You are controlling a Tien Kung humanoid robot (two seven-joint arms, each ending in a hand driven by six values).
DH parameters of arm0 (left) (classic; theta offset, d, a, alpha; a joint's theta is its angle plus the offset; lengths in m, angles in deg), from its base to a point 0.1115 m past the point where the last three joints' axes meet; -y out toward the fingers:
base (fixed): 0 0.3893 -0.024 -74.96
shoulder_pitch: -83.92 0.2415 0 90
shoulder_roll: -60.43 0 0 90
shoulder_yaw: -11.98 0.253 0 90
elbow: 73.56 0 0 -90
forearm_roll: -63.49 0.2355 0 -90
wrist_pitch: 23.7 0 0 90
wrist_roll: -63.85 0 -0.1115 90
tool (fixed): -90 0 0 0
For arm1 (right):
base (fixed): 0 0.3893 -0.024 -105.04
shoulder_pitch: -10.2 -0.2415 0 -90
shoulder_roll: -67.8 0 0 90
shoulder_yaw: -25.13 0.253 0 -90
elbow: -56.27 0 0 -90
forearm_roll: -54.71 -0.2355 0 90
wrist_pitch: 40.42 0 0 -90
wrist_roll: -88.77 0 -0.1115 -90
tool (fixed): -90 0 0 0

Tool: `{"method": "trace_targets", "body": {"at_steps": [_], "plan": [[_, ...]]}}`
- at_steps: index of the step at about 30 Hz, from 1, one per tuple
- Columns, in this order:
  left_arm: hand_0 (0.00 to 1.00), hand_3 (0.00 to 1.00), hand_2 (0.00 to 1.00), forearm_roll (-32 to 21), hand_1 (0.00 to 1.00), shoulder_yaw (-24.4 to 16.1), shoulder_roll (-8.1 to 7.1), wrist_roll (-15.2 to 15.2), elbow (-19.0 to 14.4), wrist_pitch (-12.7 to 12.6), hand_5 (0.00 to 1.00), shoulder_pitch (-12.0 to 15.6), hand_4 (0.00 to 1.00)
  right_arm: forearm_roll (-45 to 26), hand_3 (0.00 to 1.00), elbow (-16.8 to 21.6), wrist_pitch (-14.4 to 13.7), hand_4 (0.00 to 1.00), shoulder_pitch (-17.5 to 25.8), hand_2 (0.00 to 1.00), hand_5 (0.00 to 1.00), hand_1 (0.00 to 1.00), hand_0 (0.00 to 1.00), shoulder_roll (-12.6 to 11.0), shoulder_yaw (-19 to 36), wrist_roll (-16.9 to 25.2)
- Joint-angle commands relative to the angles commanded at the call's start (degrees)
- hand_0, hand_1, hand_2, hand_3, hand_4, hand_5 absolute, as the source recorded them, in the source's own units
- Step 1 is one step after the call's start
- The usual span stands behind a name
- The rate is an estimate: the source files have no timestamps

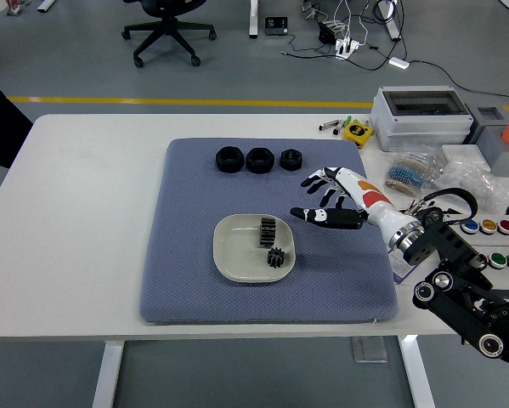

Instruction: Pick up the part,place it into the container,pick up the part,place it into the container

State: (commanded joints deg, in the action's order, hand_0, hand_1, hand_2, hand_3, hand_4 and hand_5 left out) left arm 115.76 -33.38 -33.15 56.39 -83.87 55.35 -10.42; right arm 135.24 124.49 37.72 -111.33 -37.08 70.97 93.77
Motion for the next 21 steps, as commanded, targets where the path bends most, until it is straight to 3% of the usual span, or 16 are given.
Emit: {"method": "trace_targets", "body": {"at_steps": [5,6,11,12,17,18,21], "plan": [[0.761,0.586,0.692,0.32,0.716,-0.19,0.10,-0.03,0.00,-0.01,0.616,-0.07,0.648,-12.29,0.577,5.23,3.29,0.998,6.31,0.697,0.607,0.632,0.509,-0.81,7.37,1.68],[0.760,0.586,0.691,0.45,0.716,-0.27,0.12,-0.07,0.00,0.00,0.617,-0.06,0.648,-14.24,0.828,5.87,3.54,0.998,7.30,0.787,0.736,0.749,0.748,-0.81,8.22,2.11],[0.760,0.586,0.691,1.21,0.716,-0.45,0.23,-0.07,0.00,0.07,0.617,-0.11,0.648,-26.16,0.828,9.63,2.53,0.998,13.69,0.787,0.736,0.749,0.748,-0.12,12.97,6.96],[0.758,0.586,0.689,1.19,0.715,-0.45,0.25,-0.07,0.00,0.07,0.617,-0.09,0.648,-28.77,0.900,10.01,2.20,0.998,15.02,0.850,0.835,0.820,0.872,0.07,14.13,7.88],[0.758,0.586,0.689,2.28,0.715,-1.38,0.42,-0.23,0.00,0.11,0.617,0.08,0.648,-40.66,0.900,11.23,0.72,0.998,20.39,0.850,0.835,0.820,0.872,0.88,19.07,10.34],[0.757,0.586,0.687,2.41,0.714,-1.46,0.45,-0.23,0.00,0.12,0.617,0.10,0.647,-42.36,0.900,11.32,0.54,0.998,21.43,0.877,0.891,0.856,0.973,1.14,20.14,10.53],[0.757,0.586,0.687,3.10,0.714,-1.85,0.57,-0.33,0.00,0.20,0.617,0.19,0.647,-41.69,0.900,11.62,0.67,0.998,23.83,0.877,0.891,0.856,0.973,1.91,22.54,10.75]]}}
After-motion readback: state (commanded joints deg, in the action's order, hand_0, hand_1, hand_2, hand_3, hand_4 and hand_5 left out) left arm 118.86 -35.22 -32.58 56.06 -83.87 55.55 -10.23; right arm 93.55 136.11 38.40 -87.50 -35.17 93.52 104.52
